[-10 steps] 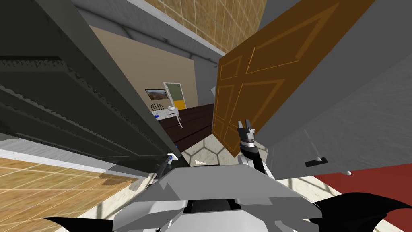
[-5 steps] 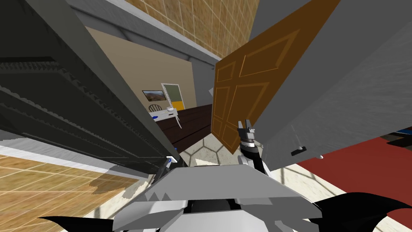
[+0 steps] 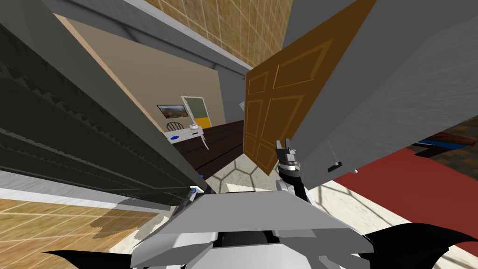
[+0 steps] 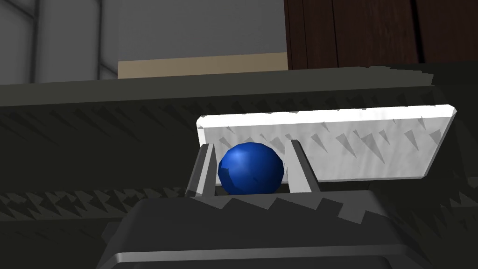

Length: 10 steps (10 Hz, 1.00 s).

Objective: Pull the door open

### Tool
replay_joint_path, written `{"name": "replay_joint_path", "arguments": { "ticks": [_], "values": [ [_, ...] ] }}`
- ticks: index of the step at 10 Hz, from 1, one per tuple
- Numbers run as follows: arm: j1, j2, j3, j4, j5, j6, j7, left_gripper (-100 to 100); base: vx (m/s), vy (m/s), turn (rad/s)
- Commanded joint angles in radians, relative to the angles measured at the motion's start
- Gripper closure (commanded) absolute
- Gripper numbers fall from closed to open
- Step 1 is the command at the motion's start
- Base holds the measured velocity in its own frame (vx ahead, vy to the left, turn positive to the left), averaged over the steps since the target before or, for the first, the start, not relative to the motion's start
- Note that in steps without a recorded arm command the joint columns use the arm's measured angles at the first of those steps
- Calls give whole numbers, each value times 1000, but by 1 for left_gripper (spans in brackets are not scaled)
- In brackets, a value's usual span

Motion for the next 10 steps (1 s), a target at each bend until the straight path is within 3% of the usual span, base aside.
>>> {"name": "replay_joint_path", "arguments": {
  "ticks": [1, 2, 3, 4, 9, 10],
  "values": [
    [24, 5, -26, 29, 21, -46, -5, 100, -87, 42, -145],
    [24, 5, -26, 29, 21, -46, -5, 100, -75, 30, -30],
    [31, 8, -40, 53, 35, -80, -9, 100, -61, 19, -87],
    [31, 8, -40, 53, 35, -80, -9, 100, -45, 12, -47],
    [63, 23, -103, 161, 99, -228, -25, 100, -66, 29, -124],
    [63, 23, -103, 154, 99, -228, -25, 100, -48, 17, -21]
  ]
}}
